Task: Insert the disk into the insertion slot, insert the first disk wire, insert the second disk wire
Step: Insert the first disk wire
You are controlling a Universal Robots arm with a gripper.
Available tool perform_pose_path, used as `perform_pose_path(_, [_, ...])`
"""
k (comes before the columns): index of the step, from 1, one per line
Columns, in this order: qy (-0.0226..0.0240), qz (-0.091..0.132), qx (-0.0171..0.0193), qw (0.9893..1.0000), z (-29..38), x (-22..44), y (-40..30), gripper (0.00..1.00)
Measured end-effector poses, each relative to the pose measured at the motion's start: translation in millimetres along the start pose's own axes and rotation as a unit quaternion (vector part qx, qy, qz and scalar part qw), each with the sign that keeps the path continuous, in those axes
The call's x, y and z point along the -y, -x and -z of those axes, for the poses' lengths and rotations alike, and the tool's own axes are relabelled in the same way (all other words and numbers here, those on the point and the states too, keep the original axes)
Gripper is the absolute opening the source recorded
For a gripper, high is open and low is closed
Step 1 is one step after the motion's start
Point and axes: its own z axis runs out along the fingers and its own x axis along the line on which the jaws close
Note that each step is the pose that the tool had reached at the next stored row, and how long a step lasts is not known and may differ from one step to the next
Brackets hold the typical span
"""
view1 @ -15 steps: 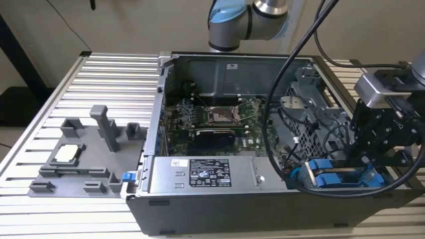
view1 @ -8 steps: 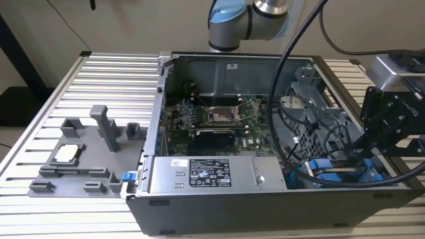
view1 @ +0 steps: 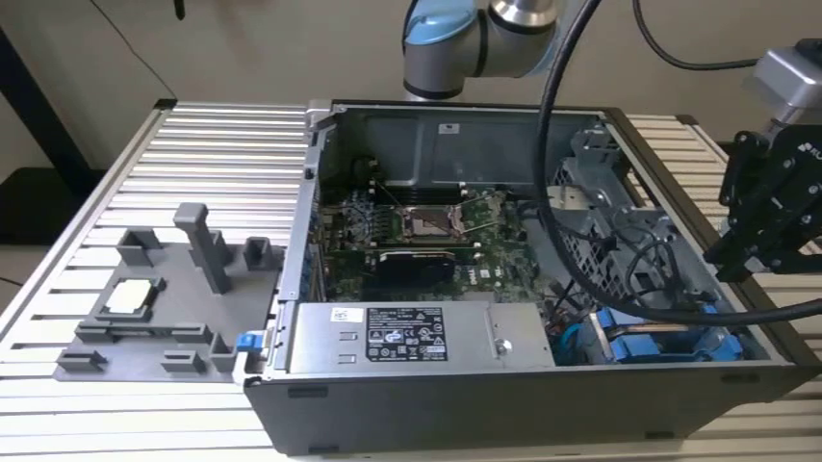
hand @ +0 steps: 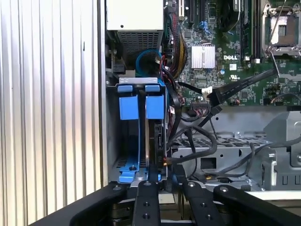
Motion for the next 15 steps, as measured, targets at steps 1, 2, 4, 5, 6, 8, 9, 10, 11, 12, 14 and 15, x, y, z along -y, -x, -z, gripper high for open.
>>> perform_pose_path(1, [0.0, 0.0, -0.0001, 1.0, 0.1, 0.0, -0.1, 0.27])
perform_pose_path(2, [0.0, 0.0, -0.0001, 1.0, 0.1, 0.0, -0.1, 0.27])
perform_pose_path(4, [0.0, 0.0, -0.0001, 1.0, 0.1, 0.0, -0.1, 0.27])
perform_pose_path(5, [0.0, 0.0, -0.0002, 1.0, 0.1, 0.0, -0.1, 0.27])
perform_pose_path(6, [0.0, 0.0, -0.0002, 1.0, 0.1, 0.0, -0.1, 0.27])
perform_pose_path(8, [0.0, 0.0, -0.0004, 1.0, 0.2, -0.2, 1.6, 0.27])
perform_pose_path(9, [0.0, 0.0, -0.0002, 1.0, 0.0, -0.5, 3.3, 0.27])
perform_pose_path(10, [0.0, 0.0, -0.0002, 1.0, -0.2, -0.8, 5.5, 0.27])
perform_pose_path(11, [0.0, 0.0, -0.0003, 1.0, -0.2, -1.2, 8.0, 0.27])
perform_pose_path(12, [0.0, 0.0, -0.0002, 1.0, -0.5, -1.5, 10.7, 0.27])
perform_pose_path(14, [0.0, 0.0, -0.0002, 1.0, -0.8, -2.3, 16.6, 0.27])
perform_pose_path(15, [0.0, 0.0, -0.0002, 1.0, -1.0, -2.7, 19.7, 0.27])
